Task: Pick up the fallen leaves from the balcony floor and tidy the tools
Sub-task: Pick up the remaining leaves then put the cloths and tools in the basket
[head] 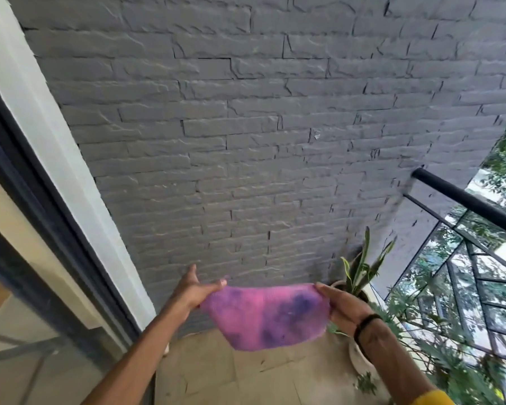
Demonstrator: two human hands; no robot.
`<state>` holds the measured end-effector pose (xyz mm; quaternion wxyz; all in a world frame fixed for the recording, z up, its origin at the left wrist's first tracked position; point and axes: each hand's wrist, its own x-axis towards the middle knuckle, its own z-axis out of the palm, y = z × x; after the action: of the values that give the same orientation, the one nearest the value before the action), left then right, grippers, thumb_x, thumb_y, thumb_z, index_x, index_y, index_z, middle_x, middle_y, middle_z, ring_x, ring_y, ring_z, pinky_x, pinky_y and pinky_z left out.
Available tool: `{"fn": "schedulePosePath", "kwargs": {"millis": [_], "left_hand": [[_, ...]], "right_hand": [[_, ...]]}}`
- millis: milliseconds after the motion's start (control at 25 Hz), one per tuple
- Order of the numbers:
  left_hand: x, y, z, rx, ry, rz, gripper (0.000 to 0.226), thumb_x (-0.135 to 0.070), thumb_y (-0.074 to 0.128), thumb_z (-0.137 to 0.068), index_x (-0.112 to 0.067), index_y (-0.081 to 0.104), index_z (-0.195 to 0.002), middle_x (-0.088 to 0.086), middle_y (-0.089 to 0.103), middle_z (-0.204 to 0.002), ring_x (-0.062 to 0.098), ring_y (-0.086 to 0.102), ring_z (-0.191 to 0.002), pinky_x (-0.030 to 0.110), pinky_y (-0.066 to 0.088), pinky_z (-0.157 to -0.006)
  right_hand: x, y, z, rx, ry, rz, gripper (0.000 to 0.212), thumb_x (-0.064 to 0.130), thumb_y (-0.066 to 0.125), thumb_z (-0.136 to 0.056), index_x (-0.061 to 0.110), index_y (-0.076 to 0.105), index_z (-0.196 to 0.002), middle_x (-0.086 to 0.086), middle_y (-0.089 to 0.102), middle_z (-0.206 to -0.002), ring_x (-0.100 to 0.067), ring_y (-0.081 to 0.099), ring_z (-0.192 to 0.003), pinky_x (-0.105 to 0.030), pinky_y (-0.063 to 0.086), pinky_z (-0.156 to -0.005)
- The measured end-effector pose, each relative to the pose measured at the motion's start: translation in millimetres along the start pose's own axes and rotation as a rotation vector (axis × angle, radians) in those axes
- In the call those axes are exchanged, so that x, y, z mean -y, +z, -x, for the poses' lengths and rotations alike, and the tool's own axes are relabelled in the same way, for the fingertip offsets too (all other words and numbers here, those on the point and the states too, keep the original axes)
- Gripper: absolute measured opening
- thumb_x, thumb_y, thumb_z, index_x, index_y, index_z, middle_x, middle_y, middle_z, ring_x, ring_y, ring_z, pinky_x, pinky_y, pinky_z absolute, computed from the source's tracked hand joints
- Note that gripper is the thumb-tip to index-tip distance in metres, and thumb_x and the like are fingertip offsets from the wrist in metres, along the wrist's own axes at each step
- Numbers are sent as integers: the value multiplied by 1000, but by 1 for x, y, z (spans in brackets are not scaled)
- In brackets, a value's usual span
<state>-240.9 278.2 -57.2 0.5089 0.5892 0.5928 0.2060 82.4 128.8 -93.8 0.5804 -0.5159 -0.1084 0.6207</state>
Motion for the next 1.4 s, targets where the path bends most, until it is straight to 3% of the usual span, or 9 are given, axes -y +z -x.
{"fn": "schedulePosePath", "kwargs": {"millis": [160,240,360,600,720,840,1120,1240,1400], "left_hand": [[-41,-9,-3,211,111,409,70,0,83,-76,-18,57,-138,12,74,-101,18,69,-90,27,59,-78],[-61,-16,-7,213,213,301,56,2,84,-72,-8,68,-124,15,75,-104,19,69,-91,25,58,-79],[-96,-24,-11,81,308,65,38,0,88,-71,-16,75,-104,9,78,-98,18,72,-89,34,59,-82],[-155,-39,-28,-11,534,-398,21,-21,85,-80,-19,80,-100,-3,78,-85,4,70,-74,28,57,-72],[-167,-47,-33,-18,583,-544,15,-30,76,-89,-19,81,-97,-15,67,-65,-5,55,-53,22,44,-57],[-162,-48,-38,5,593,-639,18,-35,69,-95,-20,78,-95,-5,71,-77,6,57,-67,24,41,-63],[-108,-1,-53,53,275,-389,28,-31,75,-90,-6,78,-78,-5,63,-55,13,59,-54,25,52,-61],[-87,37,-42,104,62,-241,24,-21,77,-88,-2,73,-73,10,68,-58,24,71,-59,42,64,-69],[-82,85,-14,200,-22,-132,14,-11,76,-88,-1,70,-80,13,72,-65,18,71,-54,35,63,-63]], "right_hand": [[39,-1,-1,45,-90,53,46,-11,67,-75,-3,62,-120,-23,69,-111,-24,68,-91,-29,61,-77],[59,0,-5,-22,-145,151,52,-16,68,-68,-3,63,-117,-23,71,-99,-23,71,-79,-27,62,-70],[98,8,-6,-138,-257,369,40,-14,74,-72,-5,67,-111,-19,72,-89,-24,69,-75,-26,60,-64],[164,34,4,-239,-574,812,19,-1,88,-69,2,72,-80,-3,68,-61,-12,59,-54,-20,51,-50],[182,39,14,-216,-636,880,18,-1,87,-70,2,70,-75,-7,70,-70,-15,61,-61,-21,51,-58],[183,43,26,-121,-622,769,18,-10,81,-73,-6,64,-76,-9,74,-84,-12,71,-72,-18,57,-64],[136,34,20,-260,-341,716,17,-8,75,-82,-1,63,-90,-19,67,-78,-24,68,-61,-31,58,-49],[102,40,15,-298,-196,755,13,-12,69,-83,-1,66,-89,-17,63,-70,-20,64,-48,-34,60,-48],[73,62,19,-237,-157,826,12,-6,71,-84,4,66,-86,-14,63,-68,-14,62,-43,-28,56,-43]]}}
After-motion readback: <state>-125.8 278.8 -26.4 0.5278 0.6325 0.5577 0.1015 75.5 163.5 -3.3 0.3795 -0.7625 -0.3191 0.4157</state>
